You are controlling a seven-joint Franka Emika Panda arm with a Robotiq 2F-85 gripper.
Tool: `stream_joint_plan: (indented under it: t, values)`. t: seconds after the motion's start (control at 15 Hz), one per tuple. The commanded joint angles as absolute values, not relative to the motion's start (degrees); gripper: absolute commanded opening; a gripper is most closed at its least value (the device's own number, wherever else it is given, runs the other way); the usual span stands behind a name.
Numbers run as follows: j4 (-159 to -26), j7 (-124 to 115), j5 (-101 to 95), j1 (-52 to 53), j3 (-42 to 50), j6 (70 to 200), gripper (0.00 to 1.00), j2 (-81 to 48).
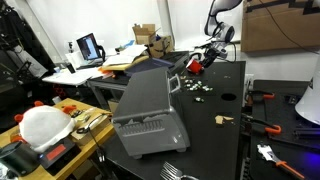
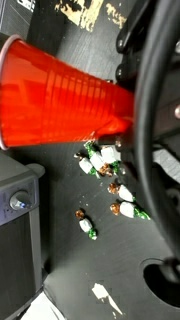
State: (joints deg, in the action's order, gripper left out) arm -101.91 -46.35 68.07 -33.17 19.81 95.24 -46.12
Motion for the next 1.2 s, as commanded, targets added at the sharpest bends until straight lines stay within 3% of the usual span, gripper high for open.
stream_joint_plan:
  t: [0.0,1.13]
  values:
    - [-99.95,-43.37,68.05,-33.87,19.66,92.31,0.07,-48.24]
    - [-87.74,-37.56,69.71,-38.17,16.41,82.12,0.07,-59.59]
